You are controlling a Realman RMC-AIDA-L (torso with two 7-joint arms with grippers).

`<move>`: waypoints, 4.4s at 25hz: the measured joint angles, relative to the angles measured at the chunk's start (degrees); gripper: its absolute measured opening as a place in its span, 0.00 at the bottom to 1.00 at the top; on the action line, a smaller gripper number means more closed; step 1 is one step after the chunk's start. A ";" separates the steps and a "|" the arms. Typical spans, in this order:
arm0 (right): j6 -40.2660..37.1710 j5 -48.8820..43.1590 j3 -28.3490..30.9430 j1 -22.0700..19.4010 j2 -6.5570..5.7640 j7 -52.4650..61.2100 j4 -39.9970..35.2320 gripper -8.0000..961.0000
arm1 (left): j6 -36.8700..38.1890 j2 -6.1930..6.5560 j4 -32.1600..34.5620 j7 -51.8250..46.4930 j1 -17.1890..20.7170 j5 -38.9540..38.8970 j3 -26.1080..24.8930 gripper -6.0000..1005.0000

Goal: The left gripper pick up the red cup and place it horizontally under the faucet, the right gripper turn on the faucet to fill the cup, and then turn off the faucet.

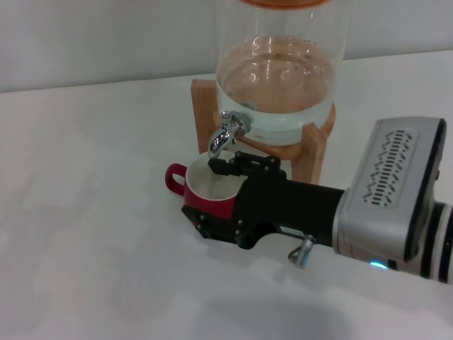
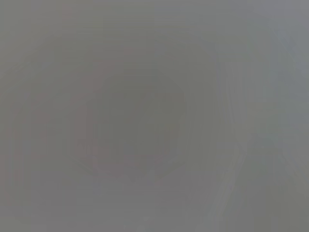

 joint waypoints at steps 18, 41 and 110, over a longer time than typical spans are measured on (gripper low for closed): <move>-3.04 1.09 -1.09 1.06 -0.04 1.94 -0.24 0.75 | 0.47 0.14 0.29 0.53 0.13 0.72 0.00 0.88; -3.06 1.10 0.79 0.61 -0.21 1.99 0.13 0.75 | 0.00 0.13 0.26 0.48 -0.05 0.76 0.29 0.88; 13.65 10.98 30.76 -11.05 -0.11 1.85 7.10 0.75 | 0.10 0.13 0.18 -0.17 -1.32 3.51 0.36 0.88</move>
